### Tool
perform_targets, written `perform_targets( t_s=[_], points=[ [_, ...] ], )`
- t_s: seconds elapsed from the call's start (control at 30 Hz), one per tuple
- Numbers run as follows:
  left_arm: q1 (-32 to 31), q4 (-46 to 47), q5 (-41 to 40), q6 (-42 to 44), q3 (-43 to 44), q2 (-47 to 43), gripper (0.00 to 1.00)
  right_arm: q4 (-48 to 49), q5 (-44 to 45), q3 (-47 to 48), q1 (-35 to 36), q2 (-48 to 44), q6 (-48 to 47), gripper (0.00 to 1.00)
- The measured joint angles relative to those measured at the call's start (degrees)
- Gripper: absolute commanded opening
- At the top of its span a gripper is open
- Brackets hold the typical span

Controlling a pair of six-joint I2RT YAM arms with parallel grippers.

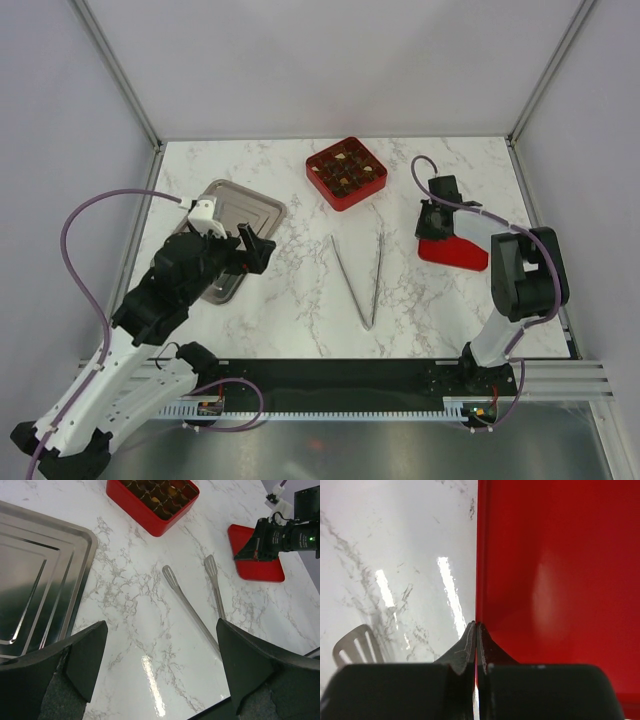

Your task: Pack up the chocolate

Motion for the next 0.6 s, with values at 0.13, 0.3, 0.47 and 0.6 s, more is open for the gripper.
perform_targets(
  t_s=[0.13,0.3,0.47,0.6],
  points=[
    [0.0,0.0,1.6,-1.0,2.4,5.0,0.98,-3.5,-0.4,1.5,0.7,-4.1,-0.9,0.0],
    [0.0,-0.3,5.9,-3.7,8.2,13.1,0.97,-7.3,-0.2,6.1,7.0,-13.7,-2.4,0.0],
    [0.1,0.0,9.3,-5.4,16.8,21.3,0.96,-7.8,-2.6,10.2,16.3,-21.1,-2.4,0.0],
    [0.9,1.1,12.4,-5.6,21.7,24.9,0.95,-6.0,-8.9,10.5,20.9,-25.6,0.8,0.0]
  ],
)
